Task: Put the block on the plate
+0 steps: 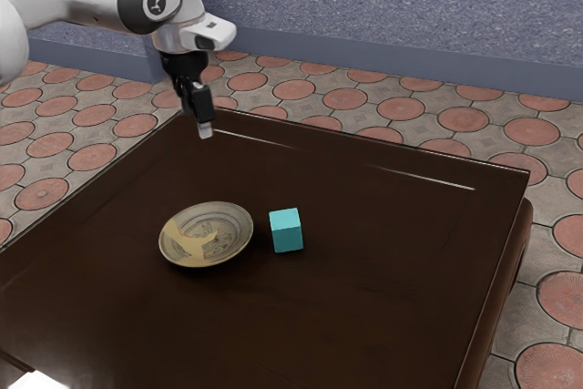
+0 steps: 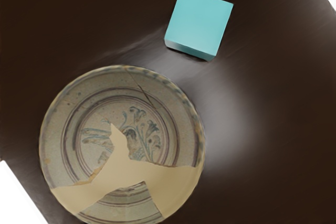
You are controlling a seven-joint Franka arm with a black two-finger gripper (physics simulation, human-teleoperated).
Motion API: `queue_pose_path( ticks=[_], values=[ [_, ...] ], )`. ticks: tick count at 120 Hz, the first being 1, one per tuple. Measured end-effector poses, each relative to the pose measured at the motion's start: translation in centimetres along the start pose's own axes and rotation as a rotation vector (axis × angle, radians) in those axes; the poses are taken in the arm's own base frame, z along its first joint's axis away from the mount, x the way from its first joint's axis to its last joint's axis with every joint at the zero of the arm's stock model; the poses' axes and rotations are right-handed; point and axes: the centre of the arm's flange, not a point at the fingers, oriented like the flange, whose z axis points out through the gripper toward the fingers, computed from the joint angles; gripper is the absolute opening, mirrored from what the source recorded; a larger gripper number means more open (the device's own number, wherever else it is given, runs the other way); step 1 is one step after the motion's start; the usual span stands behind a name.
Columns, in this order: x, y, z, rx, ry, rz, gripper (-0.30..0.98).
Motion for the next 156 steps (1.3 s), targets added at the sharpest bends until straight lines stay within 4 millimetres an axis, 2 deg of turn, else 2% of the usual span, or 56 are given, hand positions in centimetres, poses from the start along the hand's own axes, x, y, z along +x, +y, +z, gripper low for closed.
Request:
queue_pose_path(
  ticks=[20, 28, 32, 51, 59, 70, 97, 113, 156],
  values=[
    [0.2, 0.0, 0.3, 0.0, -0.002, 0.085, 0.69],
    [1.3, 0.4, 1.9, -0.01, -0.025, 0.128, 0.69],
    [2.5, 0.8, 2.7, -0.012, -0.034, 0.156, 0.69],
    [7.7, 1.7, 8.6, -0.019, -0.074, 0.273, 0.69],
    [9.2, 1.7, 11.7, -0.024, -0.079, 0.307, 0.69],
    [10.4, 1.7, 15.1, -0.046, -0.068, 0.332, 0.69],
    [12.1, 3.7, 20.4, -0.098, -0.025, 0.367, 0.69],
    [13.0, 3.5, 23.2, -0.072, -0.037, 0.392, 0.69],
    [13.9, 2.8, 28.4, -0.056, -0.017, 0.404, 0.69]
  ],
)
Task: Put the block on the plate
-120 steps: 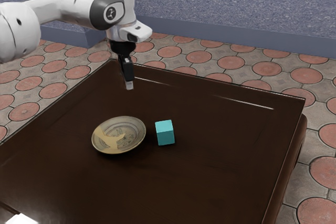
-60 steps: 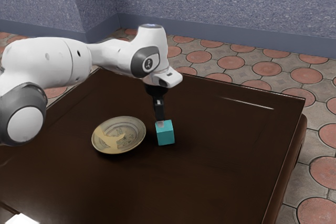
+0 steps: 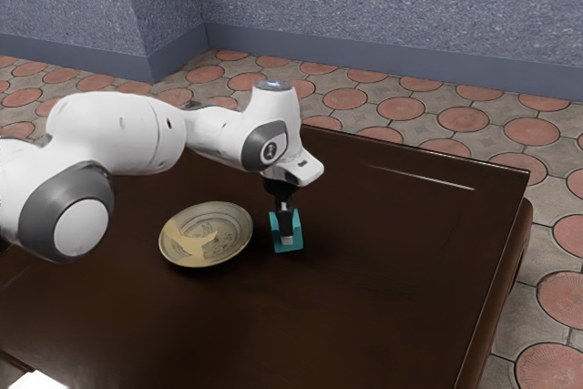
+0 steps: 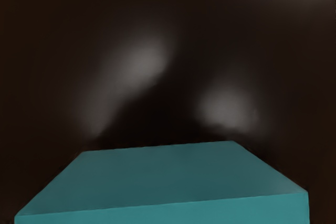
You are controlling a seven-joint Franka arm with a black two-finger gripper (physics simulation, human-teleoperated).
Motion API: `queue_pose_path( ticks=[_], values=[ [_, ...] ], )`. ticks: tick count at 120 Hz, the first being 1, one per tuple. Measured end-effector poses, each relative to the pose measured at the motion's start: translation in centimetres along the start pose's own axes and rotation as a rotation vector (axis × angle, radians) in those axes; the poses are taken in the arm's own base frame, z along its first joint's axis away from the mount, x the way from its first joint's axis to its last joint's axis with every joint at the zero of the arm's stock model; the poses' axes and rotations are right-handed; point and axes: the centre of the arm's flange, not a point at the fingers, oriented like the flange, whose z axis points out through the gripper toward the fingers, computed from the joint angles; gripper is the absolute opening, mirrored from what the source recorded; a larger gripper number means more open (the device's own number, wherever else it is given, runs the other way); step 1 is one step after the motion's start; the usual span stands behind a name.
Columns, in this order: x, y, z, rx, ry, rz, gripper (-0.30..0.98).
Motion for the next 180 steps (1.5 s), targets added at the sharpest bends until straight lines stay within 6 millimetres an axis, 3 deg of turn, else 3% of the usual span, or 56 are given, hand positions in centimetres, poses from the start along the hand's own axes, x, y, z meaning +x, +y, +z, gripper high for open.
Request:
queue_pose_path(
  ticks=[12, 24, 48, 54, 70, 88, 99, 112, 127, 140, 151, 164, 180],
  values=[
    [0.0, -0.1, 0.9, -0.004, 0.0, 0.001, 0.68],
    [0.1, -0.1, 1.0, 0.001, 0.002, 0.006, 0.47],
    [0.1, -0.2, 0.0, 0.021, 0.009, 0.016, 0.4],
    [0.2, -0.2, -0.9, 0.032, 0.015, 0.018, 0.39],
    [-0.5, 0.1, -5.7, 0.068, 0.05, 0.016, 0.37],
    [-6.3, 1.7, -8.9, 0.041, 0.038, -0.036, 0.37],
    [-10.7, 1.8, -8.7, 0.01, 0.019, -0.089, 0.37],
    [-13.5, 1.3, -8.3, 0.008, -0.016, -0.114, 0.37],
    [-16.1, -0.5, -5.0, -0.015, -0.062, -0.151, 0.38],
    [-16.3, -1.4, -2.1, -0.027, -0.084, -0.155, 0.38],
    [-16.2, -1.6, -1.5, -0.026, -0.08, -0.156, 0.45],
    [-16.1, -1.6, -2.1, -0.017, -0.067, -0.156, 0.53],
    [-16.0, -1.3, -5.3, 0.012, -0.035, -0.155, 0.6]
  ],
)
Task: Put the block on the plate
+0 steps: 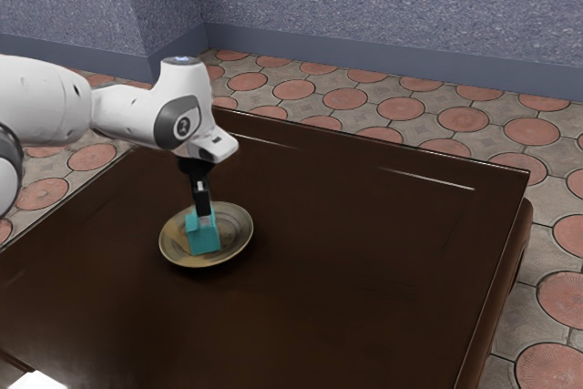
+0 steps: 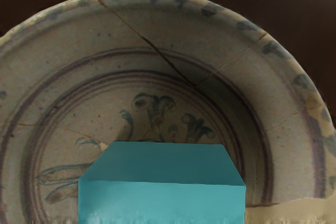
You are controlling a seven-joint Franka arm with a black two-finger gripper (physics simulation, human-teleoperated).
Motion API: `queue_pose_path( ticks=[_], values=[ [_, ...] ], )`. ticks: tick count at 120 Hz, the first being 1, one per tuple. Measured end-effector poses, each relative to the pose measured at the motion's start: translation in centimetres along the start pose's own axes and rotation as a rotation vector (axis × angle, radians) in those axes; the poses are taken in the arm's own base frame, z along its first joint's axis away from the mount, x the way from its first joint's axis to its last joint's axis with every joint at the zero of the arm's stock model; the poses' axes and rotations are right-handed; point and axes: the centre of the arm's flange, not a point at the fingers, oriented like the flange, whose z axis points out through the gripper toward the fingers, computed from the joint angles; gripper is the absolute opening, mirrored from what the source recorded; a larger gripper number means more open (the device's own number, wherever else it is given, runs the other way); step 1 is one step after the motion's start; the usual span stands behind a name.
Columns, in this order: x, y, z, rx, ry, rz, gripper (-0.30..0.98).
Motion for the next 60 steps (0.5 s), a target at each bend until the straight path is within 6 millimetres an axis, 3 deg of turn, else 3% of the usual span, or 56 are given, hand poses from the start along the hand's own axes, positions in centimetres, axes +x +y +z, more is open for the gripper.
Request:
queue_pose_path(
  ticks=[14, 35, 49, 60],
  values=[
    [-0.6, 0.8, -4.6, 0.007, 0.039, -0.005, 0.64],
    [-0.9, 1.7, -15.4, 0.057, 0.103, 0.013, 0.66],
    [-2.1, 3.2, -19.8, 0.062, 0.115, 0.025, 0.67],
    [-2.6, 4.0, -21.0, 0.051, 0.111, 0.034, 0.68]
  ],
)
